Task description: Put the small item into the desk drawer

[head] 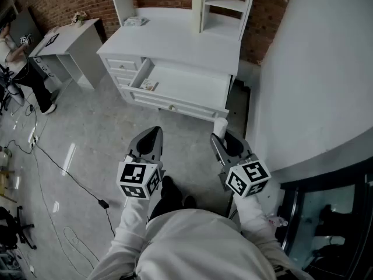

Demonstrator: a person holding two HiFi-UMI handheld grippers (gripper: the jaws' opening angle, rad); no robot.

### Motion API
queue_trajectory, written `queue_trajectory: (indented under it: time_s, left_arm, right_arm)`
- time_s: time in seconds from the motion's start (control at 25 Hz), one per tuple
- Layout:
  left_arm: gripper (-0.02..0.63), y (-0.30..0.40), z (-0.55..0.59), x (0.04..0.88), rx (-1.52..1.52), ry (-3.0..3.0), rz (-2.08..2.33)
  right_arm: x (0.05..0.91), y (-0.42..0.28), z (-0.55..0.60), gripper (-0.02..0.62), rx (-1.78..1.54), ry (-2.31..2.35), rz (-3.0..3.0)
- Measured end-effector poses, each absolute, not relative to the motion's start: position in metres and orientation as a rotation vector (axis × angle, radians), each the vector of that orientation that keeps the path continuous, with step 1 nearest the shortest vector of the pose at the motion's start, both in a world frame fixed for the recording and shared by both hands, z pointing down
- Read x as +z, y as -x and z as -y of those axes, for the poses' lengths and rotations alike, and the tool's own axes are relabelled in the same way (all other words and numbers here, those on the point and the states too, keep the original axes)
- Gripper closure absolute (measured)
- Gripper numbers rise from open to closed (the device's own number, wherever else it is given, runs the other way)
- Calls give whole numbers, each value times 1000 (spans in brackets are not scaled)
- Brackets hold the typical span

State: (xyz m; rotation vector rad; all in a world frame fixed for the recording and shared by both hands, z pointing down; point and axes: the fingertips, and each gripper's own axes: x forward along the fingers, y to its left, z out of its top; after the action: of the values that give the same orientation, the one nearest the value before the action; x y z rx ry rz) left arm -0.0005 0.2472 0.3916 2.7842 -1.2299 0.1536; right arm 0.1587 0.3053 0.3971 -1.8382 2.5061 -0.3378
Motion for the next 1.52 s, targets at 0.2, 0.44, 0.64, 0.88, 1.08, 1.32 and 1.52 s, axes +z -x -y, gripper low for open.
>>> queue_trajectory:
  time_s: [0.2, 0.44, 0.64, 0.88, 1.08, 1.32, 1.52]
  left_arm:
    - [588, -4, -244, 392, 158, -2788, 1227]
    - [588, -8, -245, 392, 160, -2789, 1226]
    - [588, -8, -238, 392, 160, -2783, 1237]
    - [588, -12, -219, 392, 148, -2784, 1243]
    - [588, -13, -188, 394, 153, -2780, 1243]
    - [588, -5, -137, 398, 159, -2759, 1259]
    - [588, 1, -84, 405, 170, -2732, 1269]
  right_arm:
    - [399, -159, -302, 442, -358, 1811, -2516]
    - [400, -162, -305, 442, -388, 1798, -2511]
    - [400, -168, -300, 442, -395, 1806, -2502]
    - [403, -174, -285, 442, -393, 1821, -2497]
    - [402, -174, -255, 442, -396, 1819, -2496]
    - [404, -165, -203, 442, -414, 1800, -2520]
    - [409, -159, -150, 442, -436, 1789, -2536]
